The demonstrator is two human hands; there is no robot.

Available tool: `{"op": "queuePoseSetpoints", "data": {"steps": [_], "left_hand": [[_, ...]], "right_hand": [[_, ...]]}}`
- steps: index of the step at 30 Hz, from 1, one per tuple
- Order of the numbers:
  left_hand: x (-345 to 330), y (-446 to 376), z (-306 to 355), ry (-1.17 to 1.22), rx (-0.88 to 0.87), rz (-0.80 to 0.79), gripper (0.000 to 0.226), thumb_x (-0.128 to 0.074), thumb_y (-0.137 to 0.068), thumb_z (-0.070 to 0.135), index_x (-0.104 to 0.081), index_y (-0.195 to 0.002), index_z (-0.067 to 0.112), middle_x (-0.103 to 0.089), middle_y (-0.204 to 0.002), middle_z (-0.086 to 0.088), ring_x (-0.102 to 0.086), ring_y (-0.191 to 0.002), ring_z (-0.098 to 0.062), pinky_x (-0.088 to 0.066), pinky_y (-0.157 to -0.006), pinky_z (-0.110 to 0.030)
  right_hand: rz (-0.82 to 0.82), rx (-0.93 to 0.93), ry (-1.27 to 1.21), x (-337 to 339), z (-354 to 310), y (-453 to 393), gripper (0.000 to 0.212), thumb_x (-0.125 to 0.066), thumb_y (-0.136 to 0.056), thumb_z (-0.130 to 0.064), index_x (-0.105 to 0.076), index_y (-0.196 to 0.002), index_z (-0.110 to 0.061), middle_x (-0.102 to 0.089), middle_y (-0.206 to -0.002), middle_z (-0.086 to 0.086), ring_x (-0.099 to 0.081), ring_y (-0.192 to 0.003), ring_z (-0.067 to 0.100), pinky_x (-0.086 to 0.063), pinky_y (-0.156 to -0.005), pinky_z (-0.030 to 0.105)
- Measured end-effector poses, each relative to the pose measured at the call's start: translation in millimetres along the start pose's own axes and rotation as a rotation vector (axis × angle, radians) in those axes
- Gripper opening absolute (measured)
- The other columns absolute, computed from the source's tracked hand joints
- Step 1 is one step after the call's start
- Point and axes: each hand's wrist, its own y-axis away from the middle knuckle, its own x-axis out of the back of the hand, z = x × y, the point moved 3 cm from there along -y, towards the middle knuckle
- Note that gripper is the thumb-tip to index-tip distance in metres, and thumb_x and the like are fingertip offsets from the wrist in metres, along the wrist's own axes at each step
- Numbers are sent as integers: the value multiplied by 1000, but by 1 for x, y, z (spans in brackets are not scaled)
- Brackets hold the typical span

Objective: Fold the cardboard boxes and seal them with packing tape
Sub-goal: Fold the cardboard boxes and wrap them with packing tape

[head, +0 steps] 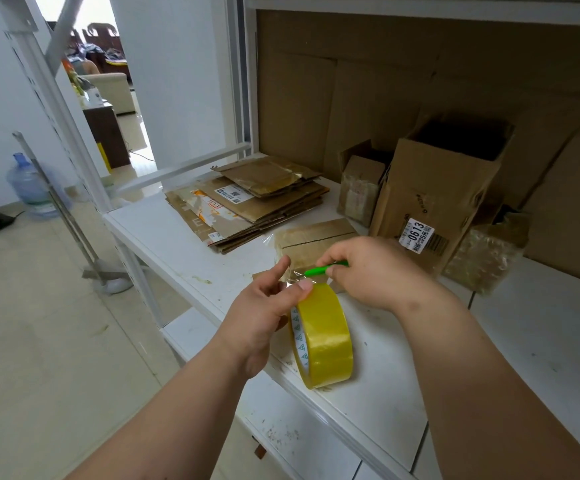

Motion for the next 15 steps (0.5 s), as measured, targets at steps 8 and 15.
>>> {"op": "queuePoseSetpoints", "data": {"steps": [8,15], "left_hand": [[-2,1,3,10,4,-10,84,-79,-63,37,-51,-142,30,-68,-116,-13,-67,-106,-19,-44,-105,-41],[-1,-1,2,-19,15,-10,84,-80,-63,39,-51,-141,31,-73,-101,-7,-68,-104,-18,-43,-107,-44]], "right_hand": [[-62,53,136,0,-18,-5,26,-50,-101,-34,-67,-118,-42,-67,-117,-5,-54,-115,23,-36,-90,32],[-58,69,191,6,-19,-8,24,-55,-98,-33,-69,-115,-43,-68,-113,-7,-57,-113,19,-35,-92,32]]}}
